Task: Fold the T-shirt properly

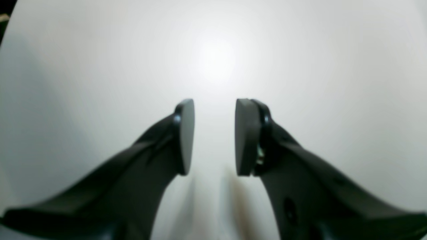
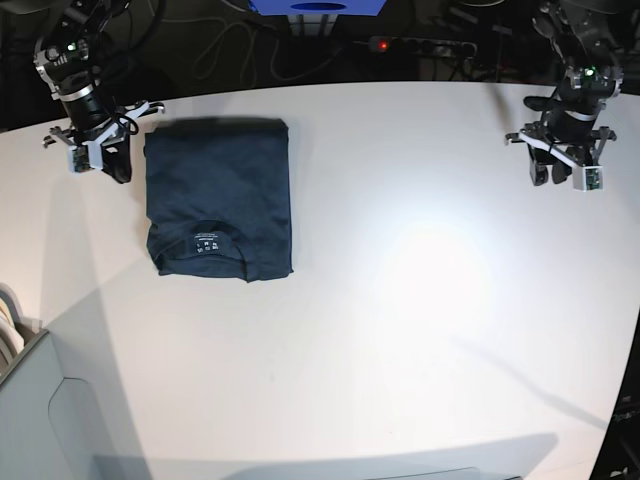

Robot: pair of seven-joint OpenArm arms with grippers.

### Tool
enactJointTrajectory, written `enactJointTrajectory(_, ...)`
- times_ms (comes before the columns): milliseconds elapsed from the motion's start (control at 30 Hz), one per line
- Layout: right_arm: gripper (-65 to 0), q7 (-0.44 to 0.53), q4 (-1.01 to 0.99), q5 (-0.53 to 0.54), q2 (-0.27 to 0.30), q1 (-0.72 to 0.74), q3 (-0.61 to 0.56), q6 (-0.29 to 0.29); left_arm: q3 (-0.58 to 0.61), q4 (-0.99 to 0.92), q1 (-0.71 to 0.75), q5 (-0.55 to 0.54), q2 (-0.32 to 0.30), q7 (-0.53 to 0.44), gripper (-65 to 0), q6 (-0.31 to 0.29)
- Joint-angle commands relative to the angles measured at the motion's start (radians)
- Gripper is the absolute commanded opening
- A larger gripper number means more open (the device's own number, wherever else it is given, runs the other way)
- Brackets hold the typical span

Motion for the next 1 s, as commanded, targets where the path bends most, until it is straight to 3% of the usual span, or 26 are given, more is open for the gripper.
enactJointTrajectory(0,-65.0,0.023,0.023,0.015,-0.002,-0.025,0.023,0.011,-0.008,0.041,0.021,-0.008,0.003,-0.019,-45.3,-0.003)
enactJointTrajectory(67,-65.0,0.019,0.035,0.011,-0.021,-0.063,0.055,0.011,-0.022,0.076,0.067,-0.008,0.013,-0.019,-47.0,-0.003)
enactJointTrajectory(267,-65.0,-0.07,0.066,0.009,-0.038,-0.214,0.092,0.011,-0.112,0.115,0.214,-0.008,0.085,-0.017,-65.0,-0.006)
enactJointTrajectory(533,-65.0,-0.112,-0.022,0.001,-0.029,-0.339,0.058,0.011,-0.105,-0.023,0.392,0.005,0.233,-0.028,-65.0,0.0)
enactJointTrajectory(767,-65.0,-0.089,-0.422,-0.117,0.082,-0.18,-0.005,0.011,-0.049,-0.353,0.338,0.005,0.201,-0.032,-65.0,0.0)
enactJointTrajectory(867,-65.0,0.011,-0.659,-0.173,0.11,-0.1,-0.008,0.011,-0.036,-0.504,0.285,0.005,0.171,-0.042,-65.0,0.0)
enactJointTrajectory(967,-65.0,0.162,-0.893,-0.226,0.126,-0.036,-0.015,0.011,-0.032,-0.698,0.206,0.014,0.138,-0.123,-65.0,0.002)
